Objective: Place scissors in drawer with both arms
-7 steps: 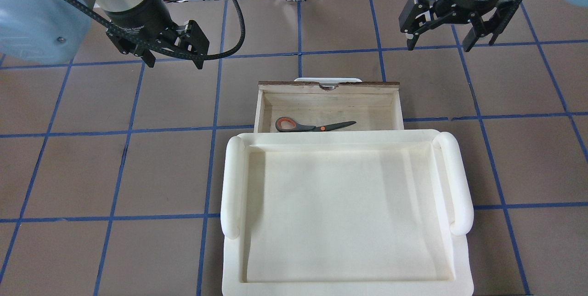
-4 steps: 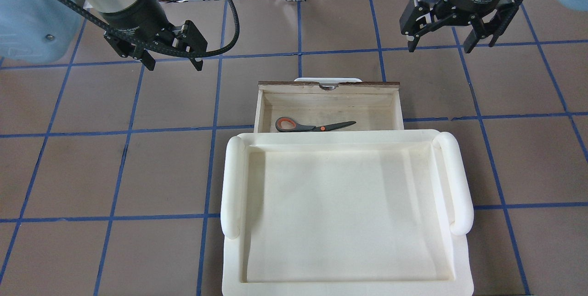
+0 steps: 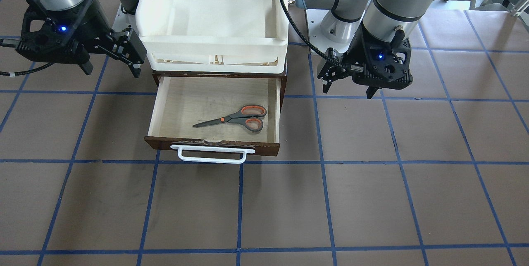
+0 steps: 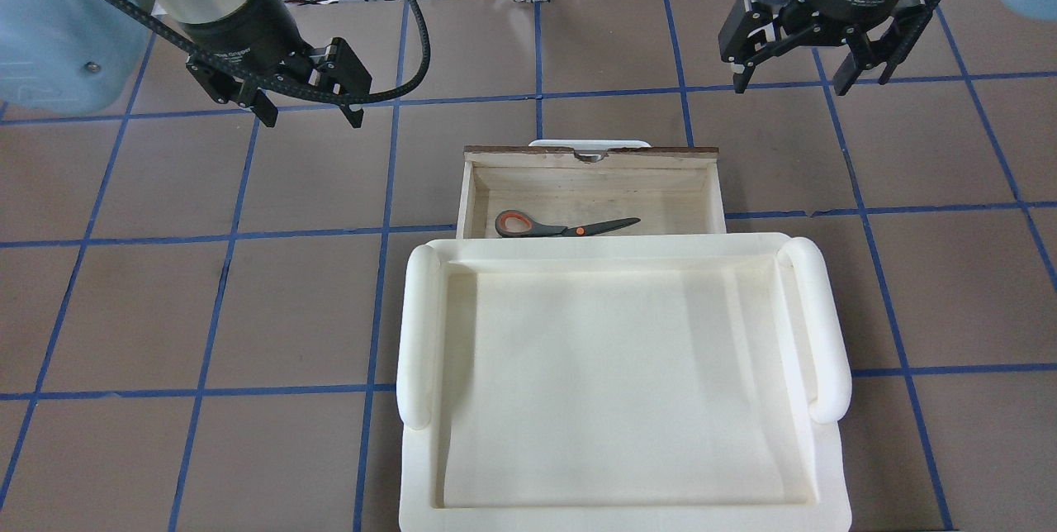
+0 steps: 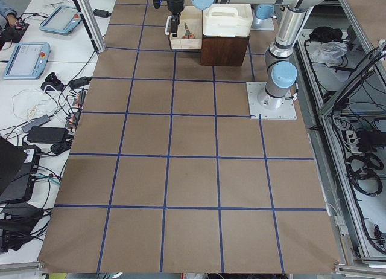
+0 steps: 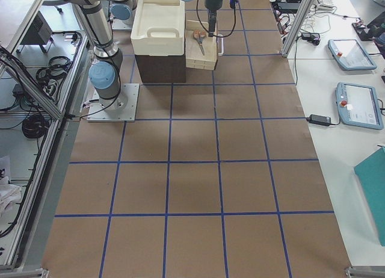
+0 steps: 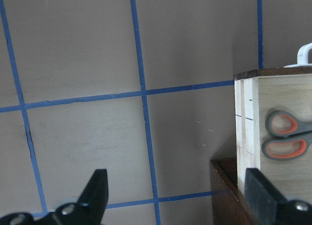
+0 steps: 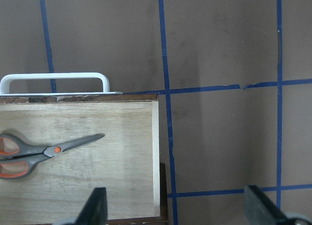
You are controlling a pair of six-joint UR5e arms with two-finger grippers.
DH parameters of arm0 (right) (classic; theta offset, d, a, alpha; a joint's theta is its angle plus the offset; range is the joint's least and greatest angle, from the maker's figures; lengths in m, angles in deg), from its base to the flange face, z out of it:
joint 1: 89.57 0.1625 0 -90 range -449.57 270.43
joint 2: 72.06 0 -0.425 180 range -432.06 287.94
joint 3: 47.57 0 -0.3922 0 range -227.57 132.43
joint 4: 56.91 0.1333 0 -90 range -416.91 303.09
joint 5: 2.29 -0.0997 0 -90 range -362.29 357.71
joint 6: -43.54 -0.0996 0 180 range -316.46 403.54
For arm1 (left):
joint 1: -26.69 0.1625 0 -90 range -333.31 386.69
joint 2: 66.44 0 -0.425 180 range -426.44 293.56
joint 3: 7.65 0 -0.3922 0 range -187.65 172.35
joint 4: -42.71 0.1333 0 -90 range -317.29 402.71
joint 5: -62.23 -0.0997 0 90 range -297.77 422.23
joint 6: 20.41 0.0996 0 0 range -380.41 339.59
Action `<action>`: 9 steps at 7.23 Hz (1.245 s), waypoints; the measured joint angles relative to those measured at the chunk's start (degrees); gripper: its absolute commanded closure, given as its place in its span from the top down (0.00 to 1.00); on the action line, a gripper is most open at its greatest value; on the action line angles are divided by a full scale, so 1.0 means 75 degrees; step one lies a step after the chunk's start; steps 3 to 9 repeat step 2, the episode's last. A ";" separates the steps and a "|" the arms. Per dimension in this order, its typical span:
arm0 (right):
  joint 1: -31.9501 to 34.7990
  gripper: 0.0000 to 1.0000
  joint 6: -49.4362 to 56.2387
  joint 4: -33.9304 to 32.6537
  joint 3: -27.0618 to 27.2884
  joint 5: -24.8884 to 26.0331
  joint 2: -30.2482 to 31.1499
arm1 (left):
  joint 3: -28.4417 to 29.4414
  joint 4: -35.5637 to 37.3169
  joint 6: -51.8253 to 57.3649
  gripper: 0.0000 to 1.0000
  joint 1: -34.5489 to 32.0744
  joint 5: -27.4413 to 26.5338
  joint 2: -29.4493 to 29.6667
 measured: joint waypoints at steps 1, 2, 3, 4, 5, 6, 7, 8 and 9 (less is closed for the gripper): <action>0.0000 1.00 -0.0006 0.0000 0.0000 0.0000 0.0000 | -0.0043 0.0013 -0.0046 1.00 0.0000 -0.0002 -0.0005; 0.0000 1.00 -0.0005 -0.0004 0.0000 0.0003 0.0000 | -0.0126 0.0040 -0.0129 1.00 0.0000 -0.0036 -0.0017; 0.0000 1.00 -0.0005 -0.0004 0.0000 0.0003 0.0000 | -0.0126 0.0040 -0.0129 1.00 0.0000 -0.0036 -0.0017; 0.0000 1.00 -0.0005 -0.0004 0.0000 0.0003 0.0000 | -0.0126 0.0040 -0.0129 1.00 0.0000 -0.0036 -0.0017; 0.0000 1.00 -0.0005 -0.0004 0.0000 0.0003 0.0000 | -0.0126 0.0040 -0.0129 1.00 0.0000 -0.0036 -0.0017; 0.0000 1.00 -0.0005 -0.0004 0.0000 0.0003 0.0000 | -0.0126 0.0040 -0.0129 1.00 0.0000 -0.0036 -0.0017; 0.0000 1.00 -0.0005 -0.0004 0.0000 0.0003 0.0000 | -0.0126 0.0040 -0.0129 1.00 0.0000 -0.0036 -0.0017; 0.0000 1.00 -0.0005 -0.0004 0.0000 0.0003 0.0000 | -0.0126 0.0040 -0.0129 1.00 0.0000 -0.0036 -0.0017; 0.0000 1.00 -0.0005 -0.0004 0.0000 0.0003 0.0000 | -0.0126 0.0040 -0.0129 1.00 0.0000 -0.0036 -0.0017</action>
